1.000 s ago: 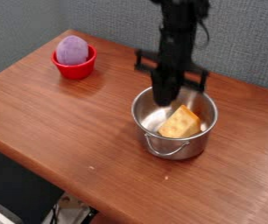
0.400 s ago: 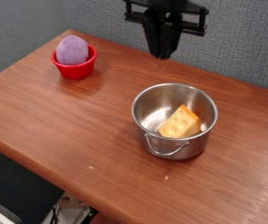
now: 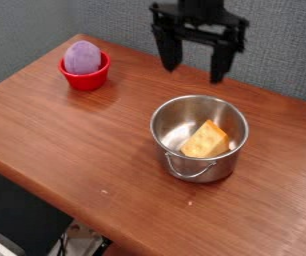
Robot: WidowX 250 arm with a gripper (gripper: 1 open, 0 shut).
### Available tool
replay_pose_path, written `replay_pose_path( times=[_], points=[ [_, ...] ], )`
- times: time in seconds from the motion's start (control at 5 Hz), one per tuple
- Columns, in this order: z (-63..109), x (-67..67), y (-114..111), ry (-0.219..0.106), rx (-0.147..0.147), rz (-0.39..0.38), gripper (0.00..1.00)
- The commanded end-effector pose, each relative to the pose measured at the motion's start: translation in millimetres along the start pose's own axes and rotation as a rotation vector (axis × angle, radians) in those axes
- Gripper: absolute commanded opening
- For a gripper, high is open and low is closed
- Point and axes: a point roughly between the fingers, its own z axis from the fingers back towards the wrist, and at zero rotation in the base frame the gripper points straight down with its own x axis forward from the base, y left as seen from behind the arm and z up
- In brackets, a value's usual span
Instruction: Remove the yellow object from the metal pot
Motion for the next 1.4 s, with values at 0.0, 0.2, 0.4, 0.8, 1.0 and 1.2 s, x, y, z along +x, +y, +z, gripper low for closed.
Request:
replay_pose_path(
  times=[0.0,0.2,0.4,0.8,1.0,1.2],
  points=[
    [-6.8,-2.4,-11.9,-0.026,-0.003,-0.029,1.00],
    [-27.1,-3.0,-17.0,-0.010,0.014,-0.029,1.00],
    [-48.4,-5.7,-18.7,0.017,0.028,-0.034,1.00],
    [-82.0,-4.6,-14.1,0.069,0.057,-0.028,1.00],
    [-89.4,-3.4,-11.1,0.083,0.061,-0.023,1.00],
    [-97.1,-2.4,-8.6,0.098,0.064,-0.019,0.00]
  ],
)
